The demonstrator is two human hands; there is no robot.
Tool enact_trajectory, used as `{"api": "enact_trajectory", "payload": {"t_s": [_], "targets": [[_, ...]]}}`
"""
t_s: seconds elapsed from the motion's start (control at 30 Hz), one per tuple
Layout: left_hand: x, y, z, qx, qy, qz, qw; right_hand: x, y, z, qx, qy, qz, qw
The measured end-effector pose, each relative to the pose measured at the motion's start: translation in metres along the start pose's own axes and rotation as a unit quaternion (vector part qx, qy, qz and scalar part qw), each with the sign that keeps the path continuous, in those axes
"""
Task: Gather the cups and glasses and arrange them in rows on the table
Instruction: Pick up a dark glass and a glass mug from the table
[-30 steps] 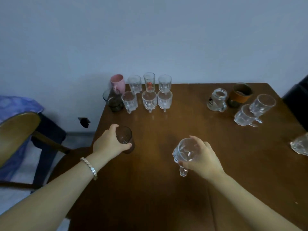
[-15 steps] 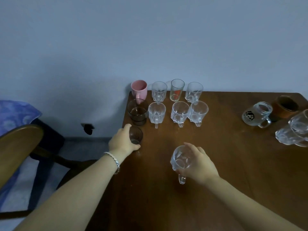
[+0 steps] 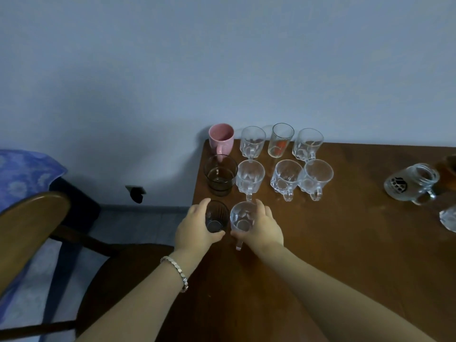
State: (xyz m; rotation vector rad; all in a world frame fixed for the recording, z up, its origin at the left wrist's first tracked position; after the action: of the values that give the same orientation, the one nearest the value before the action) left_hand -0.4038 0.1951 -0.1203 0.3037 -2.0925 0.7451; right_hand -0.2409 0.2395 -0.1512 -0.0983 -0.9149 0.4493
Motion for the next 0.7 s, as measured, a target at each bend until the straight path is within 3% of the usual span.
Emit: {"api": "enact_trajectory", "payload": {"t_s": [0.13, 0.27, 0.4, 0.6, 0.7], "targets": [[-0.002, -0.004, -0.003, -0.001, 0.062, 0.001, 0.998, -0.006, -0.02, -0.01, -0.003, 0.083, 0.054, 0.995], [-0.003, -0.017, -0.013, -0.013, 0.207, -0.016, 0.978, 0.006, -0.053, -0.04, -0.024, 0.025, 0.141, 0.989], [-0.013, -0.057, -0.05, -0.081, 0.268, -0.029, 0.96, 0.028, -0.095, -0.082, -0.039, -0.016, 0.223, 0.974], [-0.095, -0.151, -0.123, -0.143, 0.292, 0.133, 0.936, 0.094, -0.174, -0.157, -0.047, -0.05, 0.209, 0.976], [-0.147, -0.194, -0.162, -0.161, 0.285, 0.174, 0.929, 0.136, -0.223, -0.208, -0.056, -0.054, 0.176, 0.981]]}}
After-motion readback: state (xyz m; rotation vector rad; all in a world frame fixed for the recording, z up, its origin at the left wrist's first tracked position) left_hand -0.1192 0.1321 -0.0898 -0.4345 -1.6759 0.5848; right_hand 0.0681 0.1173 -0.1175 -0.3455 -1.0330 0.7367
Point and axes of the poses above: each hand's wrist, its own y-axis towards the middle knuckle, its own x-axis out of the back of the hand, z = x × y, the point moved 9 cm from there along y, towards the middle knuckle, and after that the axes turned 13 degrees about x, right-handed, at the moved point
